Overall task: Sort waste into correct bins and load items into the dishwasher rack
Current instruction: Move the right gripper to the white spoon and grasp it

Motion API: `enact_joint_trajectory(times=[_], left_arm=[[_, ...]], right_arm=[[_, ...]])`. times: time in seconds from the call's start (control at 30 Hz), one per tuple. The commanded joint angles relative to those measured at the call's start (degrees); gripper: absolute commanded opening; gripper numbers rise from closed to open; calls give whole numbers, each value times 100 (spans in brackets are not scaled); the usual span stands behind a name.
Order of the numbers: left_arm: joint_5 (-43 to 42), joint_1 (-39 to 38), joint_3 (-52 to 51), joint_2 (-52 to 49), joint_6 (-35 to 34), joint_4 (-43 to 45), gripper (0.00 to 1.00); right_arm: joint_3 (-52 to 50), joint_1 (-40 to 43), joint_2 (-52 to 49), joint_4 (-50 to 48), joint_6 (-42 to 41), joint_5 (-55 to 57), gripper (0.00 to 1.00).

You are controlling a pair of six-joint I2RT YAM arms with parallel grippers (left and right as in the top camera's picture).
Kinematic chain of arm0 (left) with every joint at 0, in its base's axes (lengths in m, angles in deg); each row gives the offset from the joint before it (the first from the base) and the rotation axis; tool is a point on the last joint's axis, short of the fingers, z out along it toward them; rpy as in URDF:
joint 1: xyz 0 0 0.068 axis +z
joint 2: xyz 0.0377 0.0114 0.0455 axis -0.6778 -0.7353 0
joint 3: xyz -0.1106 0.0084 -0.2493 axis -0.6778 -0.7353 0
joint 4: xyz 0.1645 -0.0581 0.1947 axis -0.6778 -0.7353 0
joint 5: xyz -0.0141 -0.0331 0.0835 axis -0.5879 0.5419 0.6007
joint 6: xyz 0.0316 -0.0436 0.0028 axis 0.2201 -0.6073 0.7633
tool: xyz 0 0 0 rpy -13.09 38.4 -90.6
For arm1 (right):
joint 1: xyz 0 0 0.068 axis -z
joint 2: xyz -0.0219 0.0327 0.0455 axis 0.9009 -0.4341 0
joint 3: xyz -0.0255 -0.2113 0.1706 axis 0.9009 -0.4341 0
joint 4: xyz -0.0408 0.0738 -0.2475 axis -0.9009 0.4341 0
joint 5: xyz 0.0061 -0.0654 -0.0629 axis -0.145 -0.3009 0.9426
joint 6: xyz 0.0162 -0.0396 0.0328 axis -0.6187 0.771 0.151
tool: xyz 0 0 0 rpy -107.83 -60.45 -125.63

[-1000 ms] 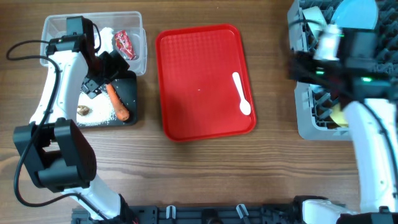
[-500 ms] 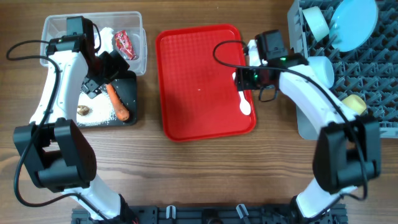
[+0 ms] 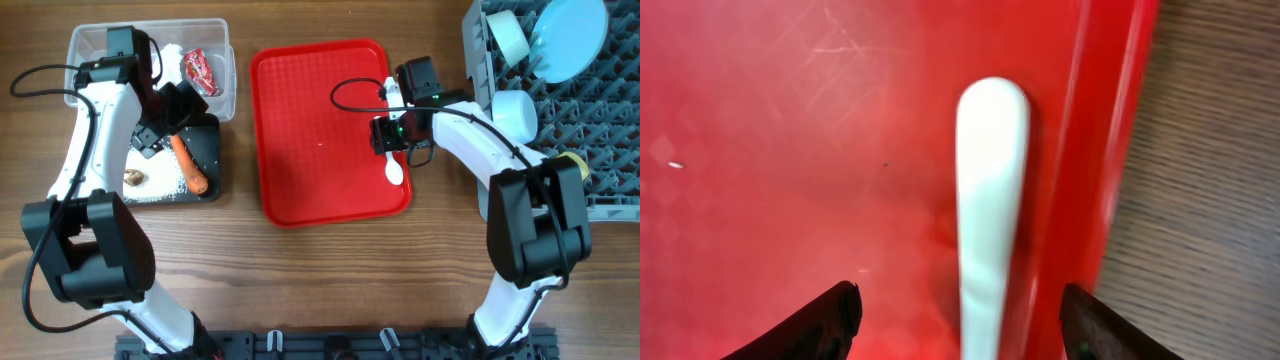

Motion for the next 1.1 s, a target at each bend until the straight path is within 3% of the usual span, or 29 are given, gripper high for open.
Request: enact_joint_trajectory(times=[0.0,0.27,0.73,1.07], left_arm=[[57,11,122,157,4,0,100],[57,11,122,157,4,0,100],[57,11,122,157,4,0,100],[57,11,122,157,4,0,100]], right_arm=[[26,-48,-289,-31,101,-210,66],[24,-50,-413,240,74,-210,62],[24,-48,-413,487,70,-210,18],[26,-42,-393,492,70,-212,5]])
